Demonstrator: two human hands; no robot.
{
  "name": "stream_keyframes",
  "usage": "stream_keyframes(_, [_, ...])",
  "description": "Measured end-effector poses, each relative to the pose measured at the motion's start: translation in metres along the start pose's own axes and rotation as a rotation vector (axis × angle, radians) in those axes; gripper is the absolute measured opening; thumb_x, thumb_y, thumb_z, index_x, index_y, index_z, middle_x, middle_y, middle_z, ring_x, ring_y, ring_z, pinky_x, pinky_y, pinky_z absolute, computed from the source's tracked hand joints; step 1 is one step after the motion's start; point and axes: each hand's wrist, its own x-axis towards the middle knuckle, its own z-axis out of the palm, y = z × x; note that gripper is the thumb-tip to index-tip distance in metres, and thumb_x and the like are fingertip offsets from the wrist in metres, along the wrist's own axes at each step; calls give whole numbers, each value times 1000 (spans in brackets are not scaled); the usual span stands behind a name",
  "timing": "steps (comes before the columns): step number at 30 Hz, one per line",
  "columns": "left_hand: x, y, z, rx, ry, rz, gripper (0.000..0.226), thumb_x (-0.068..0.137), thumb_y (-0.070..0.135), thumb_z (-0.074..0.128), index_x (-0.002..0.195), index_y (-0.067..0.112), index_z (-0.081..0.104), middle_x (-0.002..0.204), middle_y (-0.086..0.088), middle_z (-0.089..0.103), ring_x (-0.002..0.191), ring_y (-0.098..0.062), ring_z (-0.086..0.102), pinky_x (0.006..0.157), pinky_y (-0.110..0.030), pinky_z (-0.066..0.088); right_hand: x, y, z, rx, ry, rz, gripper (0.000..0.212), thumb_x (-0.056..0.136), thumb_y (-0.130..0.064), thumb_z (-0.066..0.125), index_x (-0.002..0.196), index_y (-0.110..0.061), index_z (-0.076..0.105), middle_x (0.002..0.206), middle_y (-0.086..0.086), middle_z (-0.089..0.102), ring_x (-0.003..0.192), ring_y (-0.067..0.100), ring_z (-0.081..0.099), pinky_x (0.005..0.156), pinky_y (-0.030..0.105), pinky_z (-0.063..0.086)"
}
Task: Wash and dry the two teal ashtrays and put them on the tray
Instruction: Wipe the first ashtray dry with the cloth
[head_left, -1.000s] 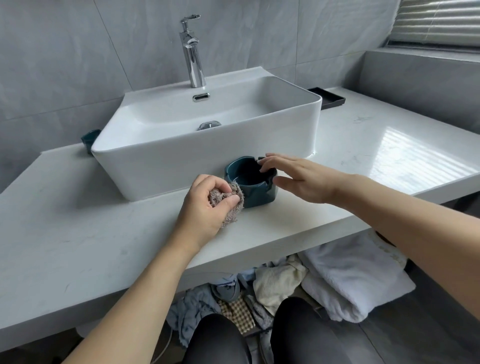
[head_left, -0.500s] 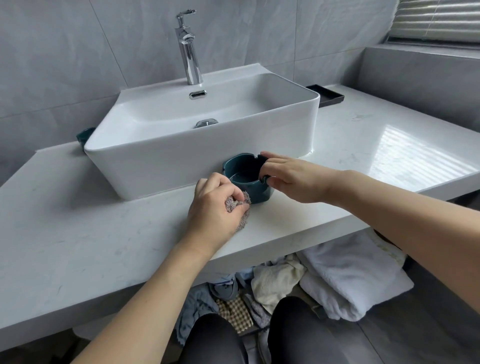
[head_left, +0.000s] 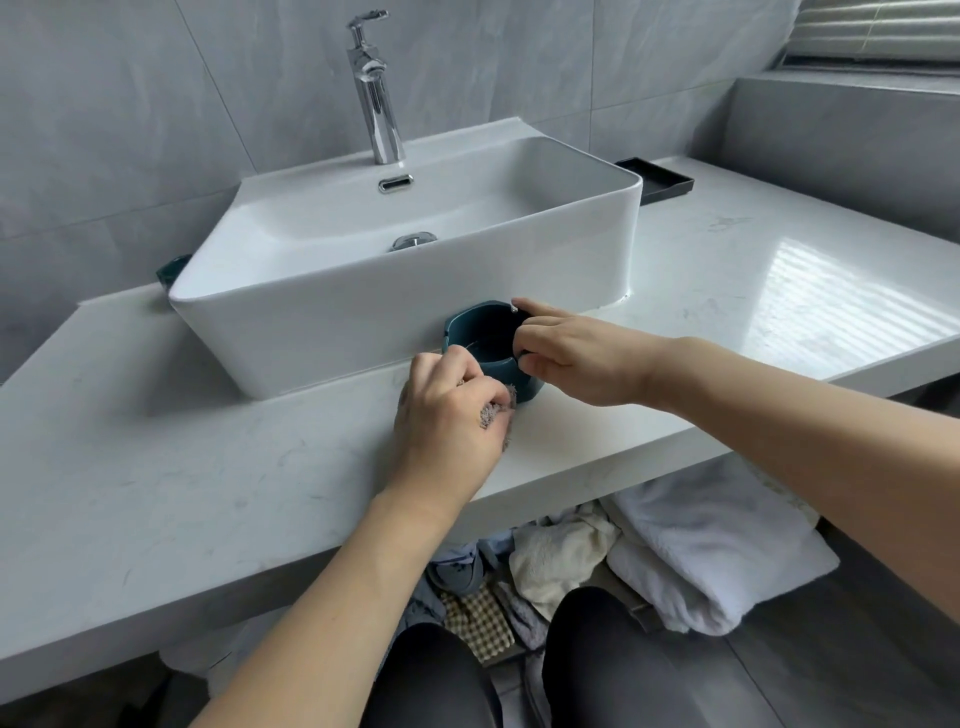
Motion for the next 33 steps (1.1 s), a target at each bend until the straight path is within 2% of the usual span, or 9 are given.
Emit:
stream_keyframes(6, [2, 2, -8, -26, -137, -8, 8, 73, 18, 83, 78, 23, 79, 87, 3, 51, 91, -23, 42, 79, -37, 48, -5, -1, 0, -23, 33, 4, 31, 97, -22, 36, 91, -2, 58, 89, 0, 52, 125, 32, 49, 123, 38, 13])
stream_keyframes(11, [6, -9, -29, -207, -253, -29, 10, 77, 13, 79, 81, 22, 78, 91, 7, 52, 97, -18, 47, 90, -8, 32, -15, -3, 5, 32, 100, 45, 41, 97, -33, 34, 95, -2, 60, 96, 2, 54, 128, 37, 46, 119, 43, 24])
stream_keyframes(14, [2, -11, -38, -238, -158, -122, 13, 74, 12, 79, 80, 21, 72, 90, 10, 55, 95, -15, 53, 87, -8, 36, -21, -9, 7, 138, 156, 97, 35, 97, -25, 40, 102, 3, 60, 117, 15, 60, 134, 31, 39, 116, 23, 22])
stream_keyframes(16, [5, -11, -40, -209, -156, -120, 18, 72, 18, 81, 84, 21, 68, 90, 9, 56, 93, -14, 55, 85, -19, 42, -22, -15, -1, 232, 197, 132, 29, 99, -18, 43, 106, 5, 58, 125, 16, 58, 136, 26, 37, 109, 14, 24])
stream_keyframes(20, [17, -12, -50, -112, -218, -69, 48, 69, 34, 86, 110, 22, 63, 100, 8, 55, 97, -13, 55, 86, -28, 46, -24, -19, -15, 318, 173, 204, 16, 104, -17, 43, 104, -9, 58, 119, 12, 61, 120, 30, 50, 100, 38, 39])
stream_keyframes(23, [27, -11, -58, -64, -261, -41, 75, 68, 43, 85, 134, 26, 54, 128, 6, 54, 118, -14, 54, 99, -28, 42, -28, -26, -31, 398, 125, 299, 17, 104, -26, 43, 94, -22, 56, 98, 0, 60, 90, 19, 52, 82, 32, 40])
stream_keyframes(26, [41, -6, -60, -68, -307, -12, 78, 69, 44, 85, 138, 26, 54, 139, 7, 56, 127, -12, 52, 104, -16, 35, -29, -30, -47, 501, 102, 401, 30, 103, -34, 45, 94, -9, 58, 84, 1, 54, 79, 18, 47, 75, 34, 40])
stream_keyframes(29, [53, -1, -67, -130, -313, -28, 71, 70, 35, 87, 135, 25, 59, 133, 10, 61, 117, -1, 54, 93, 6, 23, -28, -29, -53, 636, 90, 437, 34, 96, -49, 50, 85, -19, 59, 80, -1, 51, 77, 17, 46, 76, 39, 42])
stream_keyframes(33, [65, 6, -79, -165, -383, -92, 64, 71, 33, 87, 130, 33, 61, 108, 29, 66, 83, 13, 51, 77, 6, 30, -27, -28, -54, 765, 81, 470, 41, 77, -67, 54, 83, -27, 65, 85, 1, 58, 86, 21, 54, 100, 58, 44])
